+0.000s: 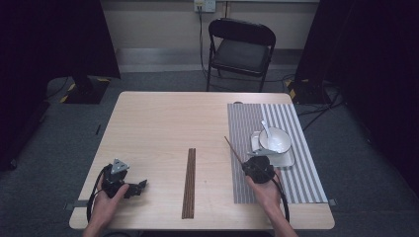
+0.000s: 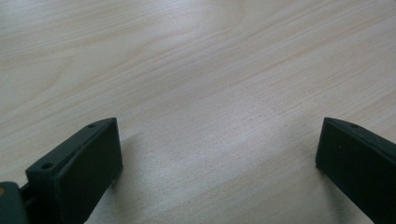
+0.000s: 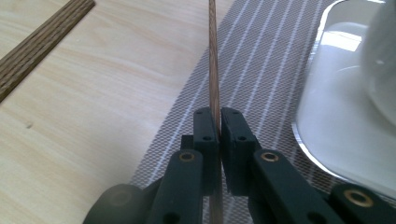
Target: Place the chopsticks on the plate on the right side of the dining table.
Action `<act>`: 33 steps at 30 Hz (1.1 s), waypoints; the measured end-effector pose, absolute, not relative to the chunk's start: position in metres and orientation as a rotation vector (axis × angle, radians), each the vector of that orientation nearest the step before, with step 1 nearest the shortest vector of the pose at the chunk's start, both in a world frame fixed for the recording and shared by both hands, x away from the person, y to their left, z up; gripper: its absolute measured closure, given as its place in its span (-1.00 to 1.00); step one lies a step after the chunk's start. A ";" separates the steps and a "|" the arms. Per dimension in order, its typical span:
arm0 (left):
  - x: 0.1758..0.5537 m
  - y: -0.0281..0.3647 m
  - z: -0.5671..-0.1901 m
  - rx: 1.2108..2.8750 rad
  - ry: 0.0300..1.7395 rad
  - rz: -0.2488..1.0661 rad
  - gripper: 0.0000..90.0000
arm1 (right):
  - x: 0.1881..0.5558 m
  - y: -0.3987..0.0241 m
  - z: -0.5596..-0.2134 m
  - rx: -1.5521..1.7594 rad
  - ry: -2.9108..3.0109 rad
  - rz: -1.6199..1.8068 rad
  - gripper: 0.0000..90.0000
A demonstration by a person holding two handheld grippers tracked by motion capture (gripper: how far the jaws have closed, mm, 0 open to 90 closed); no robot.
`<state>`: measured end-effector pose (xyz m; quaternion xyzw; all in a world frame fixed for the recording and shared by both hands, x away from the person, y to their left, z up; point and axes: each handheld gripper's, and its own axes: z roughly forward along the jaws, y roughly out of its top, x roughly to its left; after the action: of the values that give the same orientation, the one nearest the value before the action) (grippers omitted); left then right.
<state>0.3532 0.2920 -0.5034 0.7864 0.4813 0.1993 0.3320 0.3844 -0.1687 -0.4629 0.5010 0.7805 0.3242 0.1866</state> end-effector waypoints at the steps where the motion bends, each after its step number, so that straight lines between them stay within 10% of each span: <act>1: 0.353 0.292 -0.503 2.054 1.258 0.521 -1.00 | 0.385 -0.171 -0.462 1.420 2.187 0.910 0.90; 33: 0.353 0.292 -0.503 2.054 1.258 0.520 -1.00 | 0.403 -0.218 -0.468 1.533 2.069 0.858 0.90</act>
<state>0.3532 0.2919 -0.5035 0.7861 0.4815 0.1989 0.3326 0.4032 -0.2179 -0.4676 0.5520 0.7449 0.3090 0.2121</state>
